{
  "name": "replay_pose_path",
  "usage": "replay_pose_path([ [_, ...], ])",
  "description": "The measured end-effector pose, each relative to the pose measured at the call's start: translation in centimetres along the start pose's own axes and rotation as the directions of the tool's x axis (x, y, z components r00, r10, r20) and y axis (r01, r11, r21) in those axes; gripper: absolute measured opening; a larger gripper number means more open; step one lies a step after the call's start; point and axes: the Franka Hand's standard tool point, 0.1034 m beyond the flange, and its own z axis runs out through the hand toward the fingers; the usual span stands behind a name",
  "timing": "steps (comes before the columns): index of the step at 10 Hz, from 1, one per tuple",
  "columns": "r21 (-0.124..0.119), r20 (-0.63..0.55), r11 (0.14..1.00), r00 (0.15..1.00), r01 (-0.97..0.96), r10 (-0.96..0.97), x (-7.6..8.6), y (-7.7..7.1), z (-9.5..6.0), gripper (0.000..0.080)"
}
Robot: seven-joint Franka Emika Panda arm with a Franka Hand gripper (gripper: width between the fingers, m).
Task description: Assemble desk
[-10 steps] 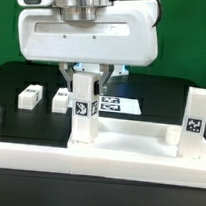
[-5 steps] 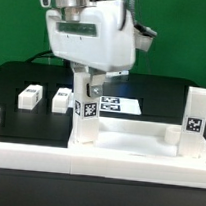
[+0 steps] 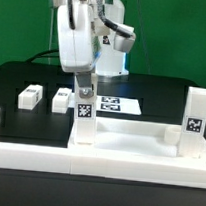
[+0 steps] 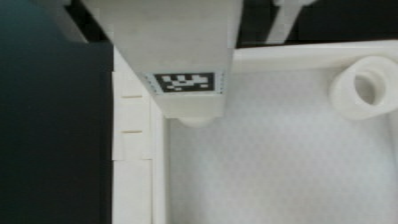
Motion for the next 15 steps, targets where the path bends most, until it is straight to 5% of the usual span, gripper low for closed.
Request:
replay_pose_path([
  [1, -0.010, -0.003, 0.998, 0.998, 0.055, -0.055, 0.01, 0.14, 0.04, 0.0422],
  [2, -0.063, 0.016, 0.953, 0.955, 0.295, -0.295, -0.28, 0.70, 0.01, 0.0587],
  [3, -0.089, 0.049, 0.889, 0.893, 0.449, -0.446, -0.73, 0.74, -0.28, 0.0587],
  [5, -0.077, 0.061, 0.817, 0.820, 0.572, -0.568, -0.62, 0.71, -0.25, 0.0646],
  [7, -0.069, 0.072, 0.706, 0.709, 0.705, -0.702, -0.53, 0.73, -0.25, 0.0649],
  [8, -0.073, 0.077, 0.580, 0.584, 0.812, -0.808, -0.39, 0.75, -0.26, 0.0649],
  [9, -0.092, 0.079, 0.366, 0.373, 0.926, -0.924, -0.38, 0.51, -0.27, 0.0649],
  [11, -0.074, 0.098, 0.183, 0.190, 0.980, -0.977, -0.37, 0.63, -0.11, 0.0649],
  [12, -0.076, 0.097, 0.204, 0.211, 0.976, -0.973, -0.38, 0.64, -0.10, 0.0649],
  [14, -0.078, 0.095, 0.223, 0.230, 0.972, -0.968, -0.37, 0.64, -0.10, 0.0411],
  [15, -0.084, 0.090, 0.288, 0.295, 0.954, -0.951, -0.36, 0.64, -0.10, 0.0411],
])
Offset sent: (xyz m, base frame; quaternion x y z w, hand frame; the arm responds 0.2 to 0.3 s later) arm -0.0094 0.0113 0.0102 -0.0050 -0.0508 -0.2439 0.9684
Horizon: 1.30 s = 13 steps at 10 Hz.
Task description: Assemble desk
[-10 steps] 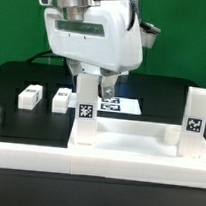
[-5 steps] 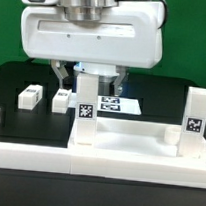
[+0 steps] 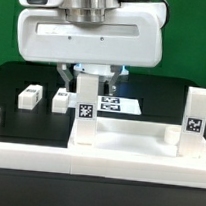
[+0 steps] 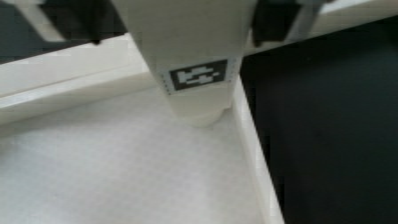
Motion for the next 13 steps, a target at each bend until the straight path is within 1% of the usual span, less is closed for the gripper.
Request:
replay_pose_path([
  [1, 0.001, 0.000, 0.998, 0.998, -0.060, 0.060, 0.0, 0.0, 0.0, 0.0289],
  [3, 0.001, 0.000, 0.974, 0.974, -0.225, 0.225, 0.0, -0.1, 0.0, 0.0289],
  [4, 0.001, 0.000, 0.966, 0.966, -0.260, 0.260, 0.0, -0.1, 0.0, 0.0289],
  [5, 0.007, 0.003, 0.914, 0.914, -0.406, 0.406, 0.0, -0.3, 0.0, 0.0289],
  [6, 0.012, 0.006, 0.806, 0.806, -0.592, 0.592, 0.0, -0.5, 0.0, 0.0289],
  [7, 0.019, 0.009, 0.719, 0.719, -0.695, 0.695, 0.1, -0.7, -0.1, 0.0290],
  [8, 0.041, 0.045, 0.547, 0.549, -0.836, 0.835, 0.2, -1.2, -0.1, 0.0290],
  [9, 0.060, 0.061, 0.401, 0.405, -0.914, 0.912, 0.4, -1.4, -0.1, 0.0290],
  [10, 0.073, 0.064, 0.273, 0.277, -0.959, 0.959, 0.6, -1.4, 0.0, 0.0290],
  [11, 0.079, 0.060, 0.200, 0.205, -0.977, 0.977, 0.6, -1.4, 0.1, 0.0290],
  [12, 0.078, 0.062, 0.184, 0.189, -0.980, 0.980, 0.6, -1.4, 0.1, 0.0290],
  [13, 0.075, 0.070, 0.113, 0.118, -0.991, 0.991, 0.6, -1.5, 0.1, 0.0351],
])
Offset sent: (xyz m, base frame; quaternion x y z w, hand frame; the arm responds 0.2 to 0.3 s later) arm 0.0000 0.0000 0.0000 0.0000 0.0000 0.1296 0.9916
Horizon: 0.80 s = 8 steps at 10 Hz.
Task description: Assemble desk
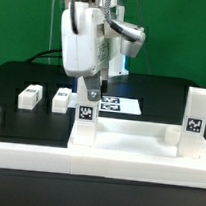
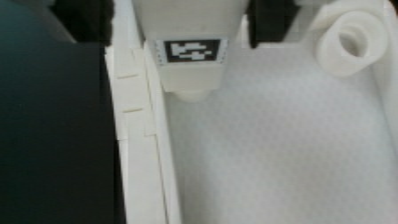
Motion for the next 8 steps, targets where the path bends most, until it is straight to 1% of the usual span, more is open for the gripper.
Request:
replay_pose_path([
  [1, -0.001, -0.001, 0.999, 0.999, 0.045, -0.045, 0.03, 0.01, 0.02, 0.0488],
  [2, -0.025, -0.008, 0.969, 0.969, 0.245, -0.245, 0.43, 0.36, 0.15, 0.0488],
  [3, -0.060, 0.005, 0.920, 0.922, 0.388, -0.388, 0.38, 0.71, -0.01, 0.0614],
  [4, -0.068, 0.016, 0.844, 0.847, 0.531, -0.532, 0.21, 0.66, -0.21, 0.0638],
  [5, -0.059, 0.011, 0.808, 0.810, 0.586, -0.586, 0.00, 0.66, -0.23, 0.0638],
  [6, -0.059, 0.016, 0.760, 0.762, 0.647, -0.648, 0.05, 0.69, -0.17, 0.0648],
  [8, -0.058, 0.022, 0.690, 0.692, 0.721, -0.721, 0.12, 0.69, -0.14, 0.0649],
])
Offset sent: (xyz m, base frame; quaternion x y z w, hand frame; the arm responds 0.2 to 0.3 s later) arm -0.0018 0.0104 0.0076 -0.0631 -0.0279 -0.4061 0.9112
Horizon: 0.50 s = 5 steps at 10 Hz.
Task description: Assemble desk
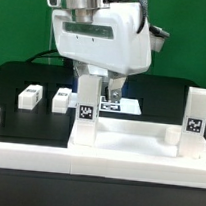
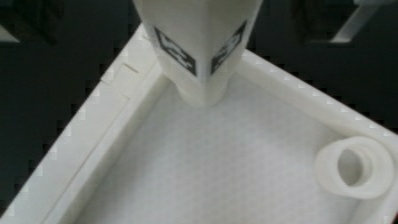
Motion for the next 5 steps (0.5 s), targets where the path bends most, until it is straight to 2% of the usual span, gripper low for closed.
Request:
replay_pose_path([
  [1, -0.011, -0.003, 0.994, 0.995, 0.104, -0.105, 0.01, 0.08, 0.00, 0.0649],
  [2, -0.078, -0.019, 0.949, 0.952, 0.304, -0.306, 0.12, 0.33, -0.13, 0.0649],
  [3, -0.110, -0.011, 0.862, 0.866, 0.495, -0.500, 0.33, 0.41, -0.15, 0.0649],
  [4, -0.110, -0.002, 0.793, 0.797, 0.600, -0.603, 0.72, 0.66, -0.08, 0.0649],
  [5, -0.110, -0.004, 0.791, 0.795, 0.602, -0.606, 0.88, 0.75, -0.12, 0.0649],
])
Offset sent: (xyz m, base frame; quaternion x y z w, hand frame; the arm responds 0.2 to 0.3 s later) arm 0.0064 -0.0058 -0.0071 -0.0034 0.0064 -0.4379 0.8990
